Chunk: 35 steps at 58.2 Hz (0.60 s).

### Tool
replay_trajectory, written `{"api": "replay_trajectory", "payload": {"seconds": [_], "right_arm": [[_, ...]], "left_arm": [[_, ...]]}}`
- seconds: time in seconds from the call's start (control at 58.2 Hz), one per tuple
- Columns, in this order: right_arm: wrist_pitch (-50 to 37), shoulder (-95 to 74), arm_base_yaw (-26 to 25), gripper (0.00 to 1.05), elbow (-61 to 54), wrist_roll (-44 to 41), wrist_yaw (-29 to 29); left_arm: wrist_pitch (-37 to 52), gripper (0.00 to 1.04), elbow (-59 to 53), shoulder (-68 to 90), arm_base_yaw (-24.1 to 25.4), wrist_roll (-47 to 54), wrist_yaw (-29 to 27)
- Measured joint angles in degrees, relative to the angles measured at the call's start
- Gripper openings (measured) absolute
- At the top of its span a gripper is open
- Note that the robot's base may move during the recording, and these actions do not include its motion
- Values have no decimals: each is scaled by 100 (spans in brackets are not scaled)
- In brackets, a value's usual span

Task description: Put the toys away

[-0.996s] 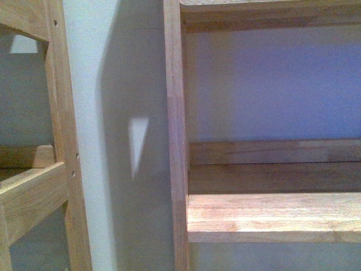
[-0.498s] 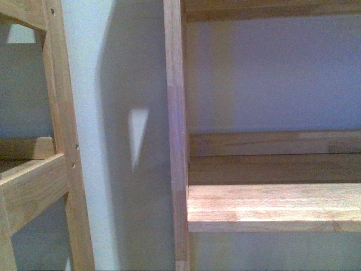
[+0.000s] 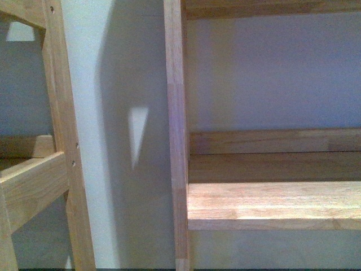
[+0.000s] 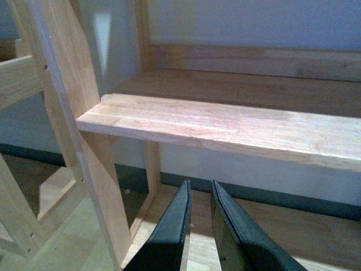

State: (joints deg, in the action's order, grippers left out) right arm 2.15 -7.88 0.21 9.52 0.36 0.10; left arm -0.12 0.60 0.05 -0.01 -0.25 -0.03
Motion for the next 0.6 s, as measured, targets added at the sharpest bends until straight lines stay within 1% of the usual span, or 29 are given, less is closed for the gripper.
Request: {"api": "replay_trajectory", "payload": {"seconds": [0.601], "right_arm": [[-144,433,-2,16,-568,-2,0]], "left_arm": [[0,99,0,0,0,0,2]]}}
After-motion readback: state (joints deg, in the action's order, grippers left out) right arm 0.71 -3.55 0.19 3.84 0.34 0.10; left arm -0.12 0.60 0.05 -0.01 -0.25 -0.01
